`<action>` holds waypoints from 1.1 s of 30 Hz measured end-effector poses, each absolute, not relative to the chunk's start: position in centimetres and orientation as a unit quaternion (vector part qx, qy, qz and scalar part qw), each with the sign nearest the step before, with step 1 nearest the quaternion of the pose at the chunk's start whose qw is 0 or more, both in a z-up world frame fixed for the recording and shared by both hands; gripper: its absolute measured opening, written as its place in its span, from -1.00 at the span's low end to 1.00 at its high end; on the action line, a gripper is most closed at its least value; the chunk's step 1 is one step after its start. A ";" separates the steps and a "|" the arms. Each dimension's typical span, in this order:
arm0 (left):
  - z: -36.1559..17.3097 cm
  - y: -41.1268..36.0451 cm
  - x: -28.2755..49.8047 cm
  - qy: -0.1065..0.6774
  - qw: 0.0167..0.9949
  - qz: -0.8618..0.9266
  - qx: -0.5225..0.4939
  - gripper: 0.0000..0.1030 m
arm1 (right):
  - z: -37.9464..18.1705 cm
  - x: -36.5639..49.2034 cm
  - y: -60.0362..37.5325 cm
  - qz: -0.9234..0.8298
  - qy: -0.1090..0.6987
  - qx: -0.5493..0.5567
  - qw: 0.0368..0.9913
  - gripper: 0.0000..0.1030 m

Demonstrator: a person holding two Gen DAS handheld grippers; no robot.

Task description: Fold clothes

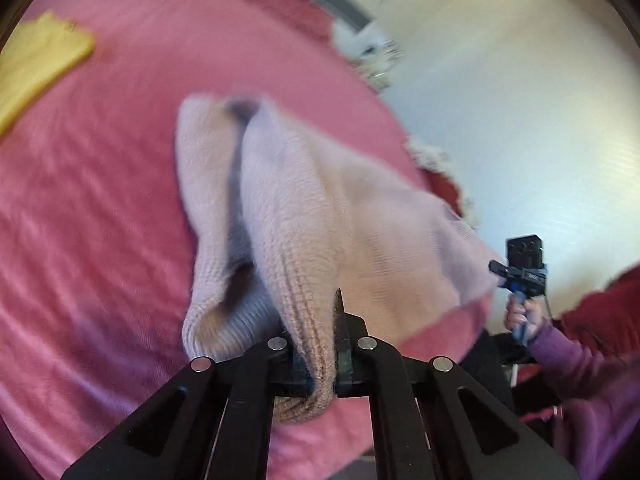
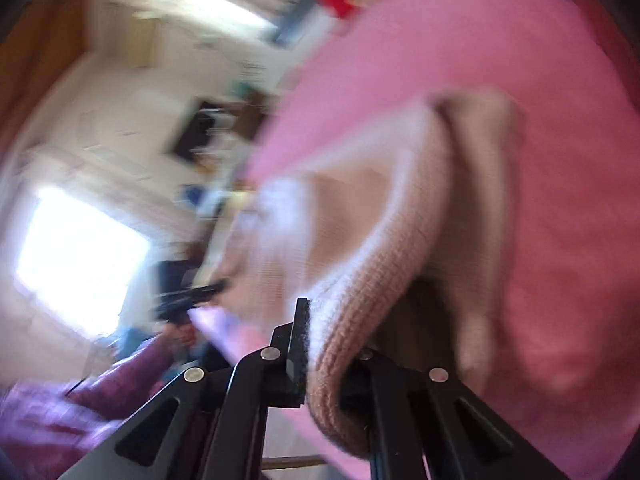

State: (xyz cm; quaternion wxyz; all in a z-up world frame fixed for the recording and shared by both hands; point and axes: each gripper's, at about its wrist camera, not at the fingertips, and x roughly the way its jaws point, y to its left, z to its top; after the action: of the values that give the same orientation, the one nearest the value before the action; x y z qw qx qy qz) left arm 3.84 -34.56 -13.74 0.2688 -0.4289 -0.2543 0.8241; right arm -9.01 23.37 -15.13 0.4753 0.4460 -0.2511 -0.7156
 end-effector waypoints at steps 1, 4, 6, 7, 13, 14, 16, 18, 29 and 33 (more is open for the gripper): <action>-13.7 -35.2 4.4 -0.256 0.270 0.823 -0.430 -0.89 | -14.7 -8.7 23.4 -0.715 -0.241 0.443 0.483 -0.90; -16.9 -34.2 4.0 -0.238 0.235 0.809 -0.483 -0.89 | -15.5 -8.5 23.9 -0.717 -0.222 0.464 0.471 -0.90; -19.0 -34.0 3.9 -0.239 0.218 0.799 -0.507 -0.87 | -19.0 -9.4 24.7 -0.718 -0.229 0.509 0.415 -0.90; -19.5 -34.2 4.0 -0.249 0.209 0.798 -0.508 -0.79 | -20.4 -9.6 25.0 -0.718 -0.231 0.526 0.393 -0.90; -18.1 -35.2 4.2 -0.236 0.168 0.802 -0.523 -0.28 | -21.2 -9.0 26.7 -0.740 -0.229 0.540 0.330 -0.53; -17.2 -35.6 4.4 -0.212 0.141 0.817 -0.517 -0.24 | -20.5 -8.8 27.1 -0.750 -0.218 0.536 0.320 -0.51; -15.6 -36.4 4.9 -0.172 0.078 0.848 -0.496 0.16 | -18.5 -8.4 27.0 -0.785 -0.182 0.515 0.292 -0.44; -14.3 -37.0 5.4 -0.150 0.020 0.874 -0.463 0.17 | -16.3 -8.0 26.3 -0.816 -0.150 0.484 0.278 -0.42; -10.9 -28.3 3.1 -0.152 0.091 0.924 -0.339 0.26 | -12.9 -15.7 21.4 -0.826 -0.150 0.474 0.264 -0.39; -13.9 -22.7 0.4 -0.079 0.131 0.913 -0.379 0.26 | -15.3 -18.8 18.9 -0.804 -0.137 0.506 0.280 -0.39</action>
State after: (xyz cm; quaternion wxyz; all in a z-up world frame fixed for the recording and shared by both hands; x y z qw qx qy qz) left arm 0.42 -22.68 -13.86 0.1307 -0.3787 -0.0790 0.9128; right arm -18.76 18.92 -15.29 0.2800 0.5065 -0.1368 -0.8040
